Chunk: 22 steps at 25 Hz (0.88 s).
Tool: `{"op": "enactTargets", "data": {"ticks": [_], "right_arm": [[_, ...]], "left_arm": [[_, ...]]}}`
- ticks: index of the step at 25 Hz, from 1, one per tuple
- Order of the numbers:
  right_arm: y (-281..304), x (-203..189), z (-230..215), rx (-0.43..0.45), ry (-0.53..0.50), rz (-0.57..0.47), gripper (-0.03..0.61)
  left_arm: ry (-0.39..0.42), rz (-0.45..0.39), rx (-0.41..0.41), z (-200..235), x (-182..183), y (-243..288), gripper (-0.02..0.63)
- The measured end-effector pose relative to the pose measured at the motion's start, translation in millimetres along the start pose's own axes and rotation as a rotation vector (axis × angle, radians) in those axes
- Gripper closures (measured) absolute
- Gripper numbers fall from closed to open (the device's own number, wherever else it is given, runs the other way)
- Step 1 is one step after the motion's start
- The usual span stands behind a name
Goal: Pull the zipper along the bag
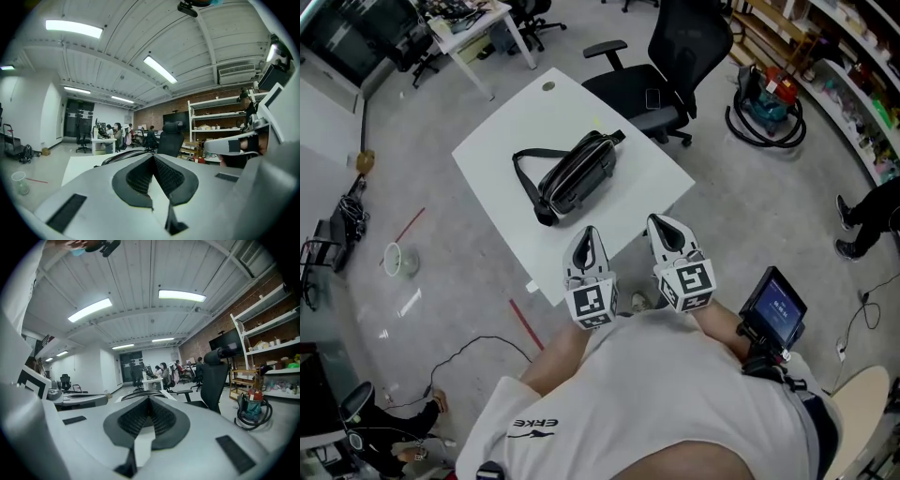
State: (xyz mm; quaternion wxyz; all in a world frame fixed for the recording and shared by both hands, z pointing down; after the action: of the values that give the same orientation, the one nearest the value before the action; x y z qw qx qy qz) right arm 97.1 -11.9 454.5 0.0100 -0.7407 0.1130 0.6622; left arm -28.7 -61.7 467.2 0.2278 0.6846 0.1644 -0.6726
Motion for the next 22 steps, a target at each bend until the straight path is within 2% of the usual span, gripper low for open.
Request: {"op": "enactTargets", "data": {"ticks": [10, 16, 22], "right_arm": [[65, 8, 5, 0.127, -0.035, 0.017, 0.575], [111, 17, -13, 0.200, -0.064, 0.037, 0.575], [148, 20, -47, 0.235, -0.089, 0.068, 0.575]], "left_arm": [[-0.025, 0.006, 0.168, 54, -4, 18, 0.612], [-0.022, 0.009, 0.252, 73, 2, 49, 0.612], [0.000, 0.036, 0.319, 80, 3, 82, 0.612]]}}
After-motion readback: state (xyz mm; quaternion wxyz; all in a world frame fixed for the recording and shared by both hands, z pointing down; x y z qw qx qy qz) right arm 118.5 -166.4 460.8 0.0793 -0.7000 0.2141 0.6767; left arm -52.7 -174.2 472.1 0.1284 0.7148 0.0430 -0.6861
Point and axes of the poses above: the fingertips, and each gripper's own axes: y forward along the fingers, z to its left, x out of its top, the point moved 1 cm from there along -y, backward along the fingers, and after that the axes turned 5 degrees about x, right-handed, at the moved point
